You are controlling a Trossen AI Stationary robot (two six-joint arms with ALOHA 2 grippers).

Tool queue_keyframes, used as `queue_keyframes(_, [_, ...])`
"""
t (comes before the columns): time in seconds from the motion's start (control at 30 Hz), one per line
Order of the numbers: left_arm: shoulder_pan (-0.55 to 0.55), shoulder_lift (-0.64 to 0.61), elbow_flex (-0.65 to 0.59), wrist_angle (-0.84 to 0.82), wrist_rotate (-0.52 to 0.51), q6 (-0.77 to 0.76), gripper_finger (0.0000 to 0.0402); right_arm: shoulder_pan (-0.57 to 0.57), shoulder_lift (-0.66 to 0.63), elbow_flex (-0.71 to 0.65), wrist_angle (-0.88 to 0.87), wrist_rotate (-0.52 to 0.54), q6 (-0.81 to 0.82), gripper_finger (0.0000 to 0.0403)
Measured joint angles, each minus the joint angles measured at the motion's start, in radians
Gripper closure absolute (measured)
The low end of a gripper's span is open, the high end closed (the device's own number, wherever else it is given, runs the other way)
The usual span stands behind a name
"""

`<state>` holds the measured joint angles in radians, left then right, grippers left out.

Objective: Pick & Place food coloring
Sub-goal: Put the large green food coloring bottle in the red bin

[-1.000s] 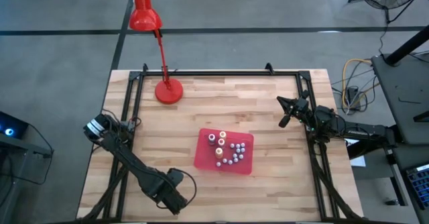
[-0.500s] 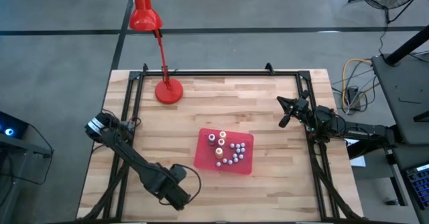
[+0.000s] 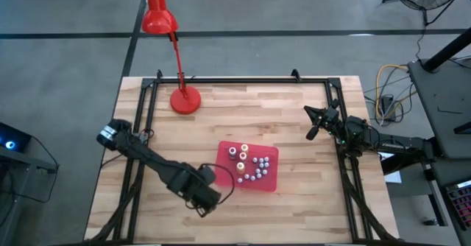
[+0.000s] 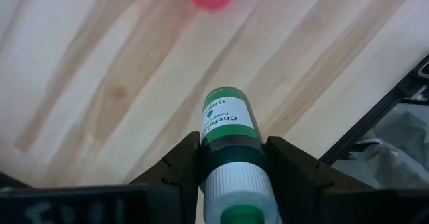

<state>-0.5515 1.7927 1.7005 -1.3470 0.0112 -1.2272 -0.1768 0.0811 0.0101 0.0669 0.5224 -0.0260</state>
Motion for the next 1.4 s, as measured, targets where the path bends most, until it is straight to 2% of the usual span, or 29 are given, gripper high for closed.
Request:
queue_keyframes(0.3, [0.123,0.0,0.048,-0.008,-0.002,0.148,0.0281,0.0,0.0,0.0,0.0,0.0,-0.002,0.0394])
queue_keyframes(0.9, [0.317,0.011,0.053,0.056,-0.027,0.411,0.0281,0.0,0.0,0.0,0.0,0.0,-0.006,0.0394])
queue_keyframes(1.13, [0.353,0.047,0.093,0.056,-0.031,0.615,0.0281,0.0,0.0,0.0,0.0,0.0,0.001,0.0394])
queue_keyframes(1.4, [0.346,0.063,0.096,0.051,-0.034,0.86,0.0281,0.0,0.0,0.0,0.0,0.0,0.003,0.0394])
